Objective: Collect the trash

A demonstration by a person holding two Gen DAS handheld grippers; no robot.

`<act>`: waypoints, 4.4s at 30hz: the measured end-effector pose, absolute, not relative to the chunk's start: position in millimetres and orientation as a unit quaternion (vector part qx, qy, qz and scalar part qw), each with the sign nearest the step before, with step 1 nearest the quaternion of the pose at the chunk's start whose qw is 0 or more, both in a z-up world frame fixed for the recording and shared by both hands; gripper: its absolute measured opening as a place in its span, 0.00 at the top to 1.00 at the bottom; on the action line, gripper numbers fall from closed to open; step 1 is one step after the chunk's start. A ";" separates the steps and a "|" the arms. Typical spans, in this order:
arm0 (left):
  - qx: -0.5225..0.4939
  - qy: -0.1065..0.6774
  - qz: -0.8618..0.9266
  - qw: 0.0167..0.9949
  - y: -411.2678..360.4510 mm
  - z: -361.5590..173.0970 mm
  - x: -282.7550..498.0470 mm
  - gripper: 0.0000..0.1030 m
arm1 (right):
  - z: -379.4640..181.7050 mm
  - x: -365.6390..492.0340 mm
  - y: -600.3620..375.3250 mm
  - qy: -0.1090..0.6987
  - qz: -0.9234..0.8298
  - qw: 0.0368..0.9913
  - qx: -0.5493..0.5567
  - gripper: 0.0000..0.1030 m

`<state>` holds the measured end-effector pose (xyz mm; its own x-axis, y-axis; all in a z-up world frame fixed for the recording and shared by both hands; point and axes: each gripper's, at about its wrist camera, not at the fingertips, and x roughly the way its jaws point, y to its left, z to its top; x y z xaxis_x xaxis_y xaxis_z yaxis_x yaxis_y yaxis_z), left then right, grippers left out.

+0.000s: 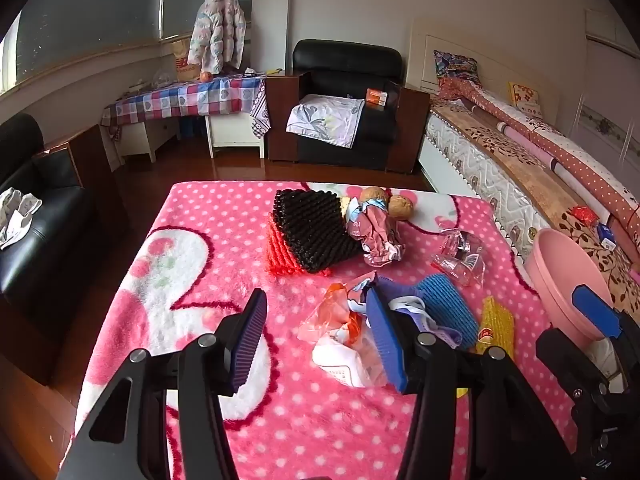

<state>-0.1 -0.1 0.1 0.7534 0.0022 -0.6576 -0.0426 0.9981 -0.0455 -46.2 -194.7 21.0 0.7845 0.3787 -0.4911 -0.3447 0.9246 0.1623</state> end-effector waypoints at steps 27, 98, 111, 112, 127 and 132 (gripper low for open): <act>-0.032 0.353 0.010 0.935 -3.4 -2.2 -1.9 0.50 | 26.0 -45.6 -208.6 0.261 0.174 0.948 0.048 0.14; -0.045 0.376 -0.014 0.926 -2.7 -17.1 4.5 0.50 | -2.7 -32.0 -224.6 0.303 0.166 0.937 0.058 0.14; -0.084 0.378 -0.064 0.920 3.0 -17.9 4.9 0.59 | -20.3 -22.2 -222.3 0.340 0.184 0.920 0.060 0.23; -0.086 0.379 -0.065 0.919 3.1 -17.6 7.6 0.63 | -20.7 -22.0 -221.8 0.342 0.186 0.919 0.059 0.23; -0.080 0.375 -0.057 0.922 3.5 -19.6 25.6 0.89 | -38.0 -3.3 -225.2 0.398 0.186 0.894 0.090 0.35; -0.091 0.355 -0.073 0.927 9.4 -8.0 19.3 0.91 | -45.3 2.5 -222.4 0.422 0.179 0.884 0.091 0.43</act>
